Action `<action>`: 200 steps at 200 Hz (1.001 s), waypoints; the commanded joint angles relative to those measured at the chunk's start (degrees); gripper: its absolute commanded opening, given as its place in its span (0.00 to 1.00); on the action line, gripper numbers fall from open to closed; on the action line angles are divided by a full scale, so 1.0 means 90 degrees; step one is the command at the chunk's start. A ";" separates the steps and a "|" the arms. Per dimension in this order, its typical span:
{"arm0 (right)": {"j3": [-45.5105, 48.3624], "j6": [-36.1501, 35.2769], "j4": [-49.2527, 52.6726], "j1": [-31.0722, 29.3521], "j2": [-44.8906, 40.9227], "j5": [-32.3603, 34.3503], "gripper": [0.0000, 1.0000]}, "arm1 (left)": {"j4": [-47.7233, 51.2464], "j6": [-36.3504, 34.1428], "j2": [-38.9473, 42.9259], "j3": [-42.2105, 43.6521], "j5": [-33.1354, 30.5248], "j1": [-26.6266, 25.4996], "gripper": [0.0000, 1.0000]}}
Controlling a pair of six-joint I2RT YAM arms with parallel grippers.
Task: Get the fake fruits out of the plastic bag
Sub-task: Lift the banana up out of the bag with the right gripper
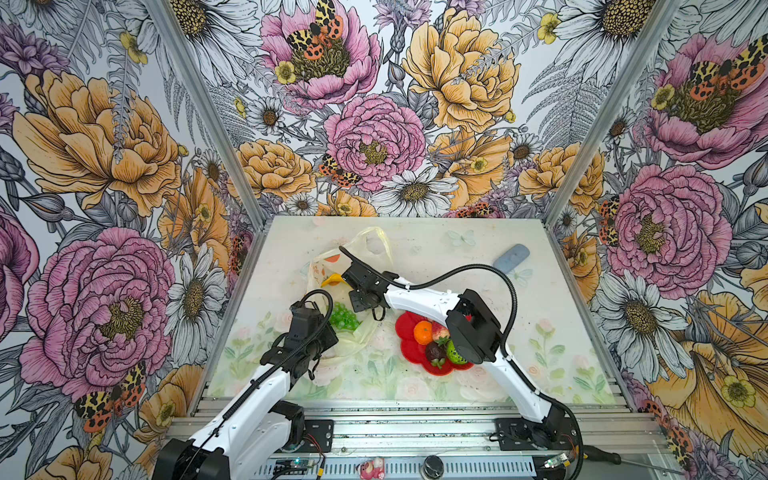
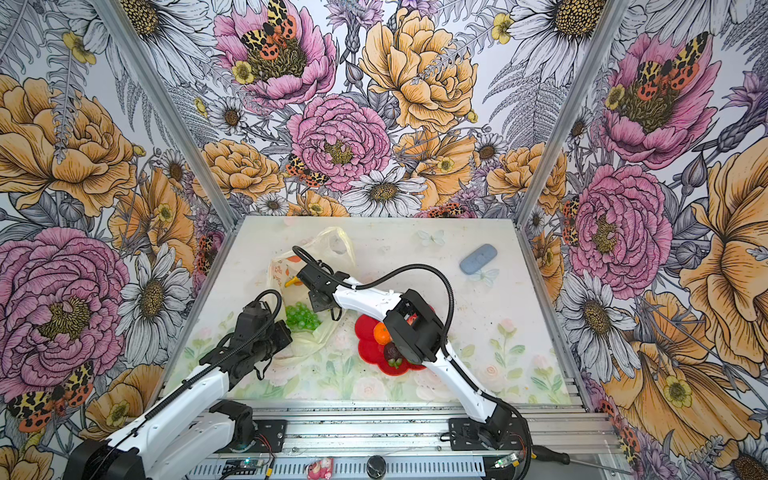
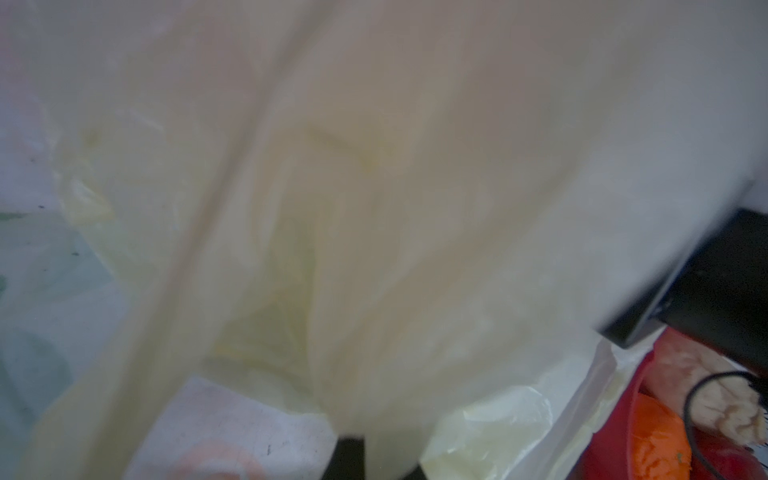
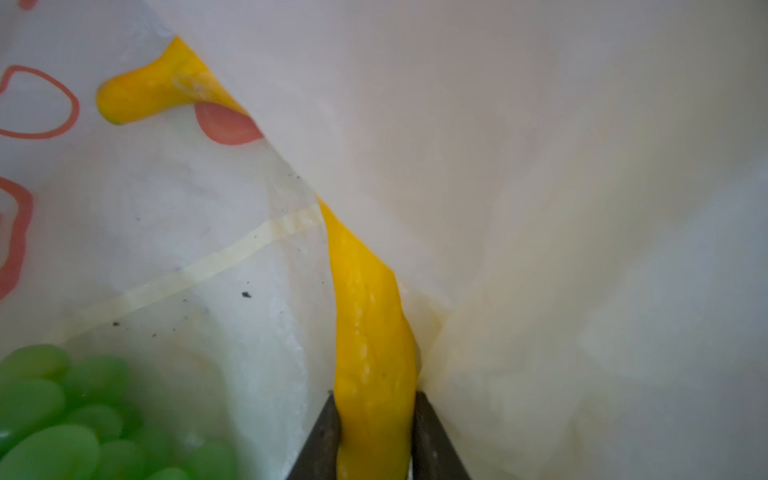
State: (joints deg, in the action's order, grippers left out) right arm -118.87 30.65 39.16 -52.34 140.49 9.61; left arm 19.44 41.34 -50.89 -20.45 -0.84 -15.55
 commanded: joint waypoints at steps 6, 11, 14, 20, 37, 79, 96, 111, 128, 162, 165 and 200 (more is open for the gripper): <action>-0.0155 -0.0074 0.0217 -0.0046 0.0151 0.0269 0.23 | -0.0154 -0.0170 -0.0048 -0.0192 -0.0121 -0.0049 0.00; -0.0139 -0.0073 0.0234 -0.0044 0.0120 0.0304 0.22 | -0.0149 -0.0182 -0.0048 -0.0199 -0.0121 -0.0045 0.00; -0.0126 -0.0074 0.0238 -0.0044 0.0099 0.0325 0.21 | -0.0149 -0.0182 -0.0057 -0.0206 -0.0120 -0.0049 0.00; -0.0088 -0.0061 0.0230 -0.0057 0.0023 0.0348 0.20 | -0.0152 -0.0189 -0.0058 -0.0209 -0.0123 -0.0049 0.00; -0.0007 -0.0076 0.0229 -0.0073 -0.0232 0.0247 0.19 | -0.0146 -0.0227 -0.0077 -0.0247 -0.0150 -0.0049 0.00; 0.0179 -0.0142 0.0214 -0.0218 -0.1002 0.0046 0.19 | -0.0175 -0.0297 -0.0276 -0.0382 -0.0226 -0.0049 0.00; 0.0314 -0.0146 0.0210 -0.0258 -0.1173 0.0075 0.19 | -0.0202 -0.0304 -0.0320 -0.0422 -0.0256 -0.0046 0.00; 0.0445 -0.0135 0.0210 -0.0251 -0.1231 0.0057 0.18 | -0.0217 -0.0316 -0.0330 -0.0438 -0.0287 -0.0049 0.00; 0.0628 -0.0083 0.0210 -0.0266 -0.1322 0.0017 0.18 | -0.0201 -0.0326 -0.0331 -0.0462 -0.0316 -0.0040 0.00; 0.0940 -0.0056 0.0183 -0.0293 -0.1479 0.0035 0.18 | -0.0150 -0.0392 -0.0350 -0.0558 -0.0365 0.0033 0.00; 0.0961 -0.0052 0.0181 -0.0289 -0.1479 0.0029 0.18 | -0.0144 -0.0405 -0.0351 -0.0570 -0.0361 0.0037 0.00; 0.1198 0.0098 0.0090 -0.0439 -0.1341 -0.0259 0.20 | -0.0137 -0.0471 -0.0407 -0.0647 -0.0366 0.0087 0.00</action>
State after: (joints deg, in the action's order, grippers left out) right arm -109.03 30.50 41.06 -55.16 129.27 9.10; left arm 19.03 38.70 -54.13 -24.84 -2.59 -15.31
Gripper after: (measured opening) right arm 0.239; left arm 0.047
